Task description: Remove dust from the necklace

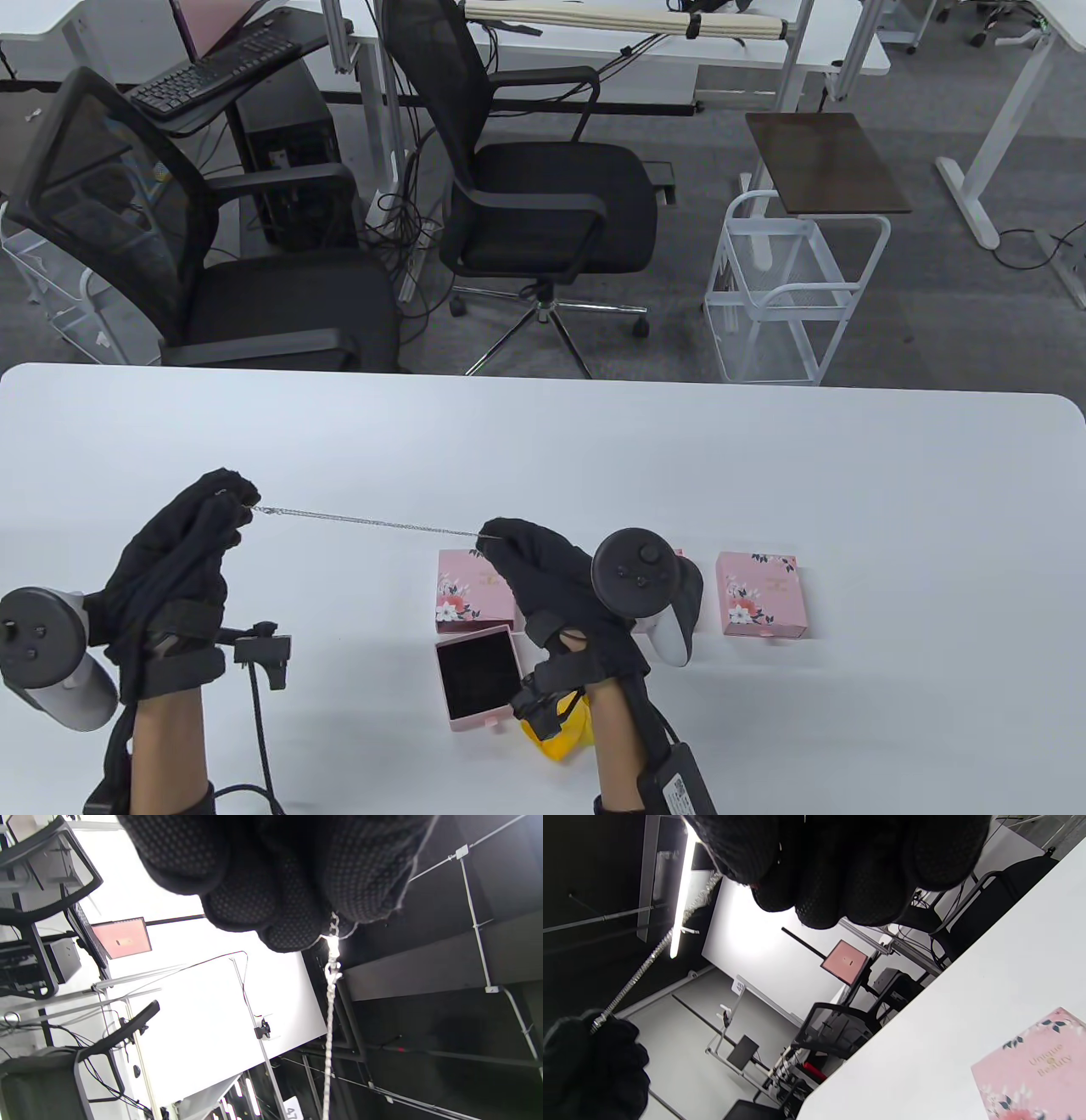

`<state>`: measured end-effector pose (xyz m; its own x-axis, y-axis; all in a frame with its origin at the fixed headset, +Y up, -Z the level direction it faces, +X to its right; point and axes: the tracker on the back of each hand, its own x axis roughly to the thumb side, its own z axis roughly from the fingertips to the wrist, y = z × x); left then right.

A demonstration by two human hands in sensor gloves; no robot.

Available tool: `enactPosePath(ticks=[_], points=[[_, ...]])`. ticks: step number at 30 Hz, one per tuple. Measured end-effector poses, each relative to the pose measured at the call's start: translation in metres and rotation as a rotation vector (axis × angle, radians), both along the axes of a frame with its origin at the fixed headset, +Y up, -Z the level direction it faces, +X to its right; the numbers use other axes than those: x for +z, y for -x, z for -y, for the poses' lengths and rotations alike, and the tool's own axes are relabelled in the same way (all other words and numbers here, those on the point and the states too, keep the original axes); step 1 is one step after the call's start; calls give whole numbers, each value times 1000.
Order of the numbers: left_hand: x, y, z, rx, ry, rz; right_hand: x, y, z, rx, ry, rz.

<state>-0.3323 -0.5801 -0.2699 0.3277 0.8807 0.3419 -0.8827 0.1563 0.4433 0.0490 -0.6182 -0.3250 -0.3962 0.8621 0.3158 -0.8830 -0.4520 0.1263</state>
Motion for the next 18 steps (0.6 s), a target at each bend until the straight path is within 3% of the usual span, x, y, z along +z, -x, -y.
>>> enactPosePath(ticks=[9, 18], points=[[-20, -12, 15, -237, 155, -86, 22, -13, -22, -215, -139, 160], [-50, -57, 42, -580, 424, 93, 32, -16, -30, -225, -229, 246]])
